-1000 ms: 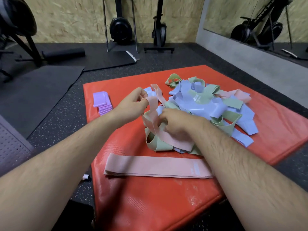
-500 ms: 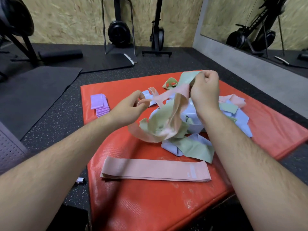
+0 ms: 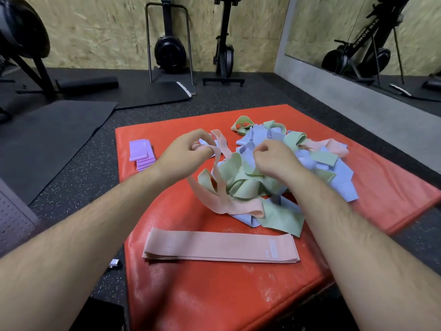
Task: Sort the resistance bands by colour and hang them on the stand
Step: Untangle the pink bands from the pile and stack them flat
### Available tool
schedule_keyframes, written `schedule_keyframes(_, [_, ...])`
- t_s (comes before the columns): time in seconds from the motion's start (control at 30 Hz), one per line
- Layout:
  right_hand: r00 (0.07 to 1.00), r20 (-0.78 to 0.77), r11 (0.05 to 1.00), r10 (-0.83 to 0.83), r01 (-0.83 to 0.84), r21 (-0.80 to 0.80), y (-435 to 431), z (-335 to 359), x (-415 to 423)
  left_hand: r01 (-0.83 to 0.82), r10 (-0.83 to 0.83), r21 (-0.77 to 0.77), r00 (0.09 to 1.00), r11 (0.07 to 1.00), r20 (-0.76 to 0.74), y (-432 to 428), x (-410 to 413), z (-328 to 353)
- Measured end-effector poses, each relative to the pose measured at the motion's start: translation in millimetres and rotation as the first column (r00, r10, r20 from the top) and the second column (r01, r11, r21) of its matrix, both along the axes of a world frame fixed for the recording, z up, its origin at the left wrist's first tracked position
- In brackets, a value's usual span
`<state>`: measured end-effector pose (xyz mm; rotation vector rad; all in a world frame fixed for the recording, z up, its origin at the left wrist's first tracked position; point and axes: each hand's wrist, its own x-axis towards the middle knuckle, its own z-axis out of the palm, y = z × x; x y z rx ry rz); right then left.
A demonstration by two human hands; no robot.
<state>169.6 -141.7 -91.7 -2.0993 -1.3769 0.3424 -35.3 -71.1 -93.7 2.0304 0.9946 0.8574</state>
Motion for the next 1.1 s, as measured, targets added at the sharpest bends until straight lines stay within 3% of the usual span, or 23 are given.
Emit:
schedule_keyframes(0.1, [0.996,0.086,0.999,0.035,-0.033,-0.023,-3,0,-11,-0.006,0.007,-0.033,1.0,0.999,0.006,-2,2,3])
schedule_keyframes(0.17, [0.992,-0.038,0.992,0.118,-0.116,0.052,-1,-1,-20,-0.038,0.039,-0.062,0.999,0.997,0.021,-1,3,5])
schedule_keyframes(0.23, [0.927,-0.248,0.96,0.28,-0.267,0.084,-1,0,-34,-0.068,0.072,-0.094,0.997,0.993,0.037,0,4,7])
schedule_keyframes(0.3, [0.893,-0.309,0.943,0.328,-0.327,0.055,-2,-3,-45,-0.078,0.084,-0.113,0.995,0.991,0.048,0,5,9])
schedule_keyframes(0.47, [0.958,-0.129,0.965,0.255,-0.244,0.094,1,-14,-53,-0.1,0.107,-0.17,0.994,0.98,0.032,-3,4,15])
schedule_keyframes(0.53, [0.957,-0.172,0.972,0.231,-0.218,0.091,0,-8,-46,-0.093,0.105,-0.223,0.993,0.97,0.044,-3,-1,19])
schedule_keyframes(0.6, [0.889,-0.335,0.951,0.31,-0.288,0.115,-6,5,-35,-0.077,0.096,-0.302,0.994,0.95,0.047,0,-9,21])
schedule_keyframes(0.7, [0.745,-0.521,0.903,0.416,-0.406,0.141,-23,24,-17,0.054,-0.005,-0.429,0.993,0.901,0.115,7,-23,19])
schedule_keyframes(0.87, [0.687,-0.589,0.899,0.426,-0.392,0.193,-29,29,-3,0.288,-0.198,-0.497,0.954,0.819,0.226,11,-32,13])
schedule_keyframes(1.1, [0.548,-0.66,0.858,0.513,-0.325,0.398,-29,39,-10,0.487,-0.233,-0.601,0.861,0.634,0.451,14,-35,14])
